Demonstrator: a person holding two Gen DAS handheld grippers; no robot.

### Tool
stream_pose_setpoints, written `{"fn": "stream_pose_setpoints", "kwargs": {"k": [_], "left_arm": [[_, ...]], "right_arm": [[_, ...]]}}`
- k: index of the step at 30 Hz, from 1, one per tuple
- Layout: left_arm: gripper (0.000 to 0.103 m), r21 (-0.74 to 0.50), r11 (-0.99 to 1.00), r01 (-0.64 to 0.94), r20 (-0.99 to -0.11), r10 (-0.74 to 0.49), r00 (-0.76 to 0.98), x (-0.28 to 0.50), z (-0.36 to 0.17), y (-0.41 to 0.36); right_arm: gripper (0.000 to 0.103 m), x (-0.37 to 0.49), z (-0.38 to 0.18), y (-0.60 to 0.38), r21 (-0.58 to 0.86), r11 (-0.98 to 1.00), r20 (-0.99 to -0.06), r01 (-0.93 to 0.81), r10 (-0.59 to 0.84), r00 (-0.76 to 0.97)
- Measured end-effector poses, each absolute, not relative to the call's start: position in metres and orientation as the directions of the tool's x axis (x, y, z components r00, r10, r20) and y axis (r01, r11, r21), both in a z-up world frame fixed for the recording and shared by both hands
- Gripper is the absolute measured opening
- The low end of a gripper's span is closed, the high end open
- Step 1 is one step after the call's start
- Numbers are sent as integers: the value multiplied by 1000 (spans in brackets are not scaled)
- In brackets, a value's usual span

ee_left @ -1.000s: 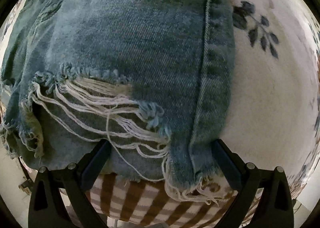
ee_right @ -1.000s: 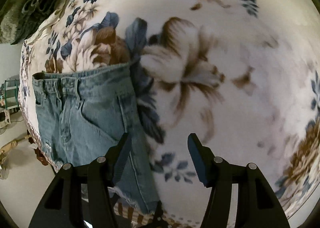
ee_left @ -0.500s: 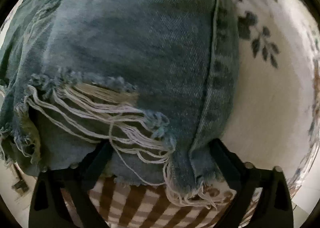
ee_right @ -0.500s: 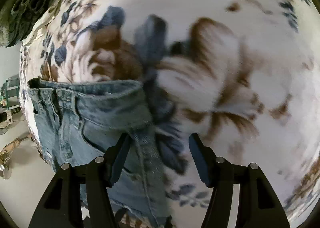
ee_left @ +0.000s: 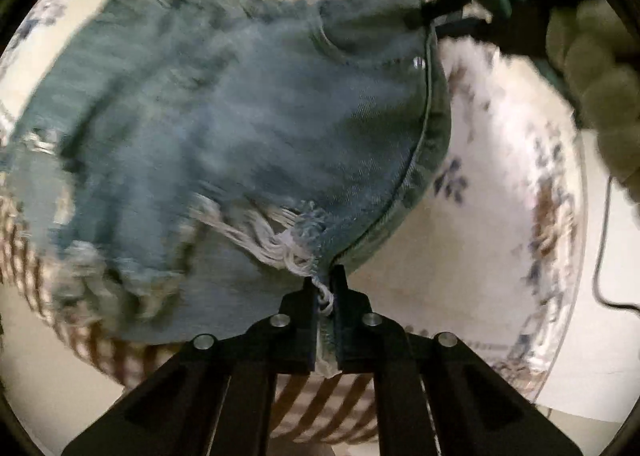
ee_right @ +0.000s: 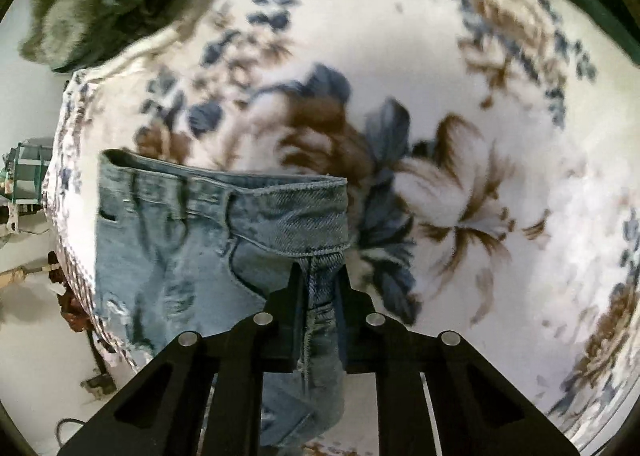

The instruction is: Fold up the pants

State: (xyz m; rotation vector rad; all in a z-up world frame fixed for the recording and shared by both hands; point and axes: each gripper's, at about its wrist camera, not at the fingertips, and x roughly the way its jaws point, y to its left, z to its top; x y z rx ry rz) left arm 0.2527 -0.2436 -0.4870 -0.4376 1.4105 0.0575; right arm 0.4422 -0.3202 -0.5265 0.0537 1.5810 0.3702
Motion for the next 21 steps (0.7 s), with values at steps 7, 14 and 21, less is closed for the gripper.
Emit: {"fn": "stream_pose_setpoints", "kwargs": {"k": [7,14,21], "left_arm": [[4,-317,848,-425,-930,-189,316,216,-414,-137],[4,-347,742,-573,-922,-156,355,204,-422,-32],[4,-367,635,-680,-926,-182,330,191,-477,42]], "right_arm": [[13,436,-439,-263,280,911,-953,-302,301,26],[12,440,-439,-111,234,876,-964,-422,265,14],[12,438,-499,-1,121,840,-992,-529,123,-31]]}}
